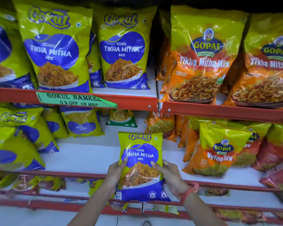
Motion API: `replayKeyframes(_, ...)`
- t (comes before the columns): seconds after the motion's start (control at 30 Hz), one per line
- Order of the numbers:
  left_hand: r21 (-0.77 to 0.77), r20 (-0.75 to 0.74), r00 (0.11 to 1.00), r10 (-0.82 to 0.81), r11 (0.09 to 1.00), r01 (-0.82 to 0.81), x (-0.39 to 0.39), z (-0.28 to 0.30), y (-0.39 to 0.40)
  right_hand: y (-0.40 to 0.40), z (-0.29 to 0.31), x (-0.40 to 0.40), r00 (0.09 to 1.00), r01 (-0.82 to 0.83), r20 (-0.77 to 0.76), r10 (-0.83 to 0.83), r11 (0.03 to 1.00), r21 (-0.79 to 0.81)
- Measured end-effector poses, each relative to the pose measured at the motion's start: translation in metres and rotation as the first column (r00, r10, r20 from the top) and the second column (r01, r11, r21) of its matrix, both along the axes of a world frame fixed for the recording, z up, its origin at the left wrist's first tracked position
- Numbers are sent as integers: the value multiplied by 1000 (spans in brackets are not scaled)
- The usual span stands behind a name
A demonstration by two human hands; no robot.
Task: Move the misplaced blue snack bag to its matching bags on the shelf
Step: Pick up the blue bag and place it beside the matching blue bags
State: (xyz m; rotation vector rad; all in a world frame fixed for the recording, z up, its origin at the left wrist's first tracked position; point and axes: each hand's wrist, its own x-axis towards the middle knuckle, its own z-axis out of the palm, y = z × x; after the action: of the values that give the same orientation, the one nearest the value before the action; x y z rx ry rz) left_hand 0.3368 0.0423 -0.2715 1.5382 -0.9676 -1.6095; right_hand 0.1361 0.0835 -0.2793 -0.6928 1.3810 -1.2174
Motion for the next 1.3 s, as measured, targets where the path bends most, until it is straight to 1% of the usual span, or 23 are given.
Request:
replayKeyframes(0.07,-36,-25,1000,-5,999,4,7,6,13,13,5,6,999,-40,0,40,999,-25)
replayKeyframes(0.2,-117,-73,997,-16,993,8,19,27,34,32,19,13,995,-89,-58,83,991,-102)
replayKeyframes(0.27,-161,-105,994,-34,987,16,27,41,38,38,36,16,991,-110,-95,95,980,-164)
replayKeyframes(0.37,-253,-114,993,-42,967,12,34,68,37,37,66,19,984,-141,-142,108,958,-251)
replayKeyframes(0.47,-356,-123,990,-70,934,22,37,101,34,34,101,22,978,-155,-183,96,926,-343)
replayKeyframes(0.53,-425,-142,986,-86,905,17,38,126,30,30,128,23,980,-152,-179,84,901,-406)
replayKeyframes(0.6,-500,-149,983,-105,866,16,39,151,23,24,155,23,980,-166,-179,90,866,-472)
replayKeyframes(0.67,-570,-133,983,-123,821,26,40,178,11,15,185,23,974,-180,-212,74,821,-541)
replayKeyframes(0.87,-700,-145,981,-128,714,-10,34,253,-37,-38,257,17,957,-218,-289,7,674,-706)
replayKeyframes(1.0,-778,-111,987,-116,629,-14,28,281,-69,-77,280,12,943,-228,-329,-48,624,-747)
replayKeyframes(1.1,-789,-109,986,-128,614,-8,24,288,-89,-106,280,9,941,-230,-334,-61,610,-758)
replayKeyframes(1.2,-789,-91,989,-114,615,-1,25,281,-109,-129,271,9,934,-236,-354,-54,649,-723)
replayKeyframes(1.3,-787,-75,994,-85,617,-7,26,274,-126,-142,260,12,940,-223,-339,-41,679,-700)
